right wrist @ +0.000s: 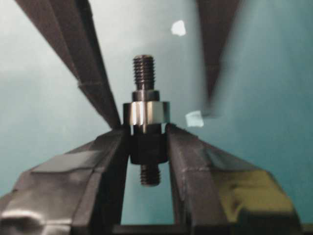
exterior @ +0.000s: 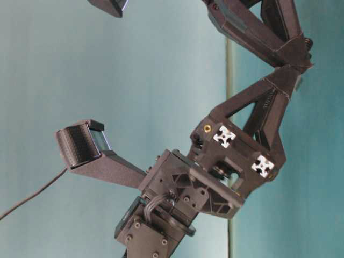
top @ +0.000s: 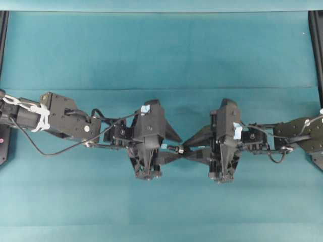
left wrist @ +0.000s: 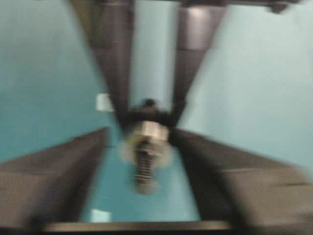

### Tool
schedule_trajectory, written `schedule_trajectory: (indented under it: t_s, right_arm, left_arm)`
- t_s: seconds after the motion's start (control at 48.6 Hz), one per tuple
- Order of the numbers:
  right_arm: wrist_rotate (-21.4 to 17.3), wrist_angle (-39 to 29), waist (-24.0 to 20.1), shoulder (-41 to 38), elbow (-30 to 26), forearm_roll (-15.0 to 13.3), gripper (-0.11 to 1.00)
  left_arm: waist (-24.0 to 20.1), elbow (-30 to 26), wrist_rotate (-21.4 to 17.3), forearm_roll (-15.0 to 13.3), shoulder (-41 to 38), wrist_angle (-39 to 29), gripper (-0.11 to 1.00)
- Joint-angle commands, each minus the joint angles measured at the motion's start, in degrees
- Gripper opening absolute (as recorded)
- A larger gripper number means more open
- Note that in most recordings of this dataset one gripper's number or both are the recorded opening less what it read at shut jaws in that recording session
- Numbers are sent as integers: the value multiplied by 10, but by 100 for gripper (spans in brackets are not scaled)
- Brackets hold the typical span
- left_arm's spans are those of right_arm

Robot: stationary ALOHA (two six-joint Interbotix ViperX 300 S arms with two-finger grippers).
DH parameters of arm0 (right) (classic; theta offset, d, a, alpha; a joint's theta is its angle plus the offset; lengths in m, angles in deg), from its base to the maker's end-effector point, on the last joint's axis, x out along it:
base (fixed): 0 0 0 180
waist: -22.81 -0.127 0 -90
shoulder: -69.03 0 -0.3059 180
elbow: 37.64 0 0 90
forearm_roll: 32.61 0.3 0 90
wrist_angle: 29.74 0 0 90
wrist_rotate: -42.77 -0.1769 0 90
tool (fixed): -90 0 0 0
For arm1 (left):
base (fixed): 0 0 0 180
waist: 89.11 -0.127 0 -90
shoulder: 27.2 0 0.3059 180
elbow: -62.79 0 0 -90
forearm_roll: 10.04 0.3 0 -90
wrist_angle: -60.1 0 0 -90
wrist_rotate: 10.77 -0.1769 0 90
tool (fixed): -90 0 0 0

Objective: Insert the washer onto the shaft with both hands.

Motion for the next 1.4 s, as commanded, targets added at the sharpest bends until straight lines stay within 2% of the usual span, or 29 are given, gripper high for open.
schedule_trajectory:
  t_s: [0.0, 0.391, 1.07, 1.379]
  right_arm:
    - [-2, 6, 2, 4, -12, 0, 0]
    - [-2, -1, -4, 5, -9, -1, 0]
    - [-4, 21, -13, 7, -9, -1, 0]
    - [-4, 22, -17, 8, -9, -1, 0]
  left_arm:
    - [-1, -12, -1, 2, 17, 4, 89]
    - [-13, 16, -5, 2, 85, -18, 89]
    - [-16, 171, 1, 2, 250, -76, 88]
    - [-16, 193, 1, 2, 274, -79, 88]
